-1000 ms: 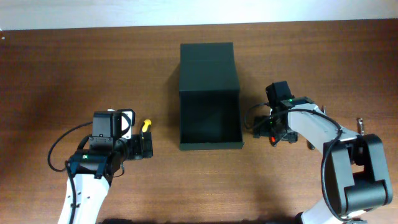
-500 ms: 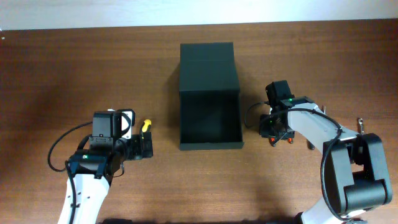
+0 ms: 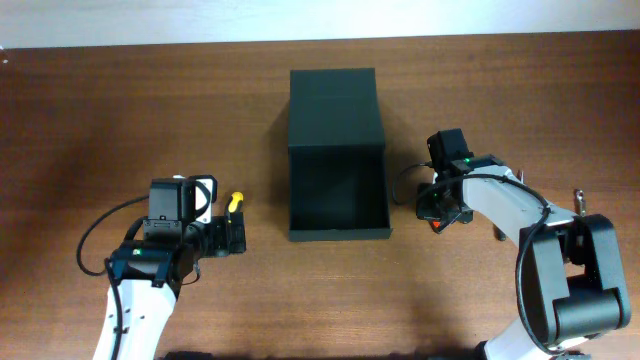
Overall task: Pack container
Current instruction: 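Lift the cutters with the right gripper and release into the box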
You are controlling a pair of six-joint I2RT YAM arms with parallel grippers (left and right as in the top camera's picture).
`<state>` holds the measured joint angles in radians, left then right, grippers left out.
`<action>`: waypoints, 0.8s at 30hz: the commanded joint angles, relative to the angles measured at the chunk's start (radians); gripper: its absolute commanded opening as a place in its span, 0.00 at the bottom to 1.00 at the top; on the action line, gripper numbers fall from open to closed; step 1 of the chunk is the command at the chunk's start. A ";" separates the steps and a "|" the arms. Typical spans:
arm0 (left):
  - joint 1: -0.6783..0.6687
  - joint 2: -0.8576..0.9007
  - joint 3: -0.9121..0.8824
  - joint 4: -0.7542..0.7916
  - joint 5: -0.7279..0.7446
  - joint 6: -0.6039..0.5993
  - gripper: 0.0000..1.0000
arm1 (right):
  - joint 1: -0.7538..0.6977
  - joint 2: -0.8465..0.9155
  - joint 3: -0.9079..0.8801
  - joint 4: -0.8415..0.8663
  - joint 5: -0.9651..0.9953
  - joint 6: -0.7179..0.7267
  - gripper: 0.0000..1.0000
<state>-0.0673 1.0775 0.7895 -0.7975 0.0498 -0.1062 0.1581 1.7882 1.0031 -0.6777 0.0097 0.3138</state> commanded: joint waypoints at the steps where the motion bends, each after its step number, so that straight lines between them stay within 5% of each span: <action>1: -0.002 -0.002 0.018 0.000 0.014 -0.006 0.99 | 0.005 0.068 -0.025 0.005 0.002 0.000 0.04; 14: -0.002 -0.002 0.018 0.000 0.010 -0.005 0.99 | 0.018 -0.042 0.439 -0.327 0.007 -0.206 0.04; 24: 0.034 -0.002 0.018 0.000 -0.046 -0.030 0.99 | 0.274 -0.061 0.701 -0.591 -0.059 -0.692 0.04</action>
<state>-0.0631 1.0775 0.7914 -0.7975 0.0219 -0.1070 0.3325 1.7329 1.6878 -1.2446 -0.0120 -0.1692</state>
